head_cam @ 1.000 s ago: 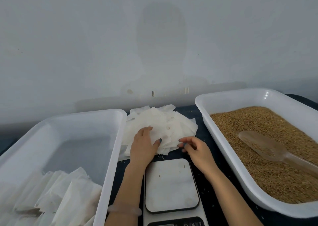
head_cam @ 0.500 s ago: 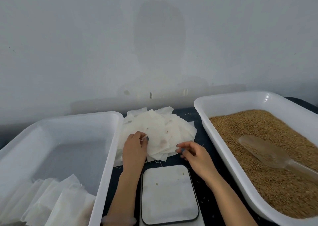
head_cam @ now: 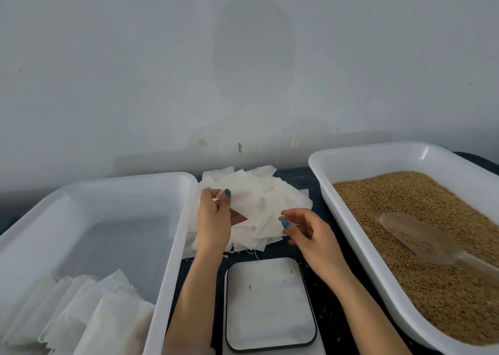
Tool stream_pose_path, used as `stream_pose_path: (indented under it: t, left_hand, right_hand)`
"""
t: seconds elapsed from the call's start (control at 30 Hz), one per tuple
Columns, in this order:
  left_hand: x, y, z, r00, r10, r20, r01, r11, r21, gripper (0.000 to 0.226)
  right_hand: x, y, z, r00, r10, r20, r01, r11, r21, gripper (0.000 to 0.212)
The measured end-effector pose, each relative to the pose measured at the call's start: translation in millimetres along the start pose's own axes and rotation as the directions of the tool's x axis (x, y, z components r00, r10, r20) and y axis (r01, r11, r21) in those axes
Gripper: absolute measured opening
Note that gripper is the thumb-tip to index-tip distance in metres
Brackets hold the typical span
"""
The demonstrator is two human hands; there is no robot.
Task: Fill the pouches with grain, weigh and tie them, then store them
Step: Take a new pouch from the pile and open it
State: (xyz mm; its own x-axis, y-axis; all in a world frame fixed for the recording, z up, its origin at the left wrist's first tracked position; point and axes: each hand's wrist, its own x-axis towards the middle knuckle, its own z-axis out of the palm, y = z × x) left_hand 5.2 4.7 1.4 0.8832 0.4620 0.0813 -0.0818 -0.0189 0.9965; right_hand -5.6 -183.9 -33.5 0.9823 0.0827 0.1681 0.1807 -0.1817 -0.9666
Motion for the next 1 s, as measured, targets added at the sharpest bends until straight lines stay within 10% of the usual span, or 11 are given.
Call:
stream_pose_path:
  t: [0.2,0.63,0.73,0.87,1.0]
  left_hand:
    - [-8,1,13,0.953,-0.264,0.147,0.293,0.924,-0.244,0.014]
    - [-9,-4,13,0.935,-0.290,0.205,0.278,0.957,0.085,0.023]
    - [-14,-2,15,0.962,-0.088,0.258,-0.006,0.939,0.343,0.048]
    - [-30,5,14,0.745,0.202,0.636,-0.632,0.519,0.575,0.080]
    - [-42,15,25,0.637,0.268,0.723,-0.760,0.380,0.528,0.093]
  right_hand:
    - [1,-3,12,0.988,0.098,0.118,-0.113,0.986,0.126,0.034]
    - [5,-12,12,0.979,0.197,-0.043,-0.166,0.907,0.387,0.011]
    - [6,-9,7,0.979,0.178,-0.100,-0.133,0.926,0.353,0.008]
    - [4,-13,0,0.976,0.190,-0.109,-0.148,0.940,0.307,0.008]
    - [-1,-28,-7,0.992,0.125,-0.003,-0.121,0.969,0.217,0.013]
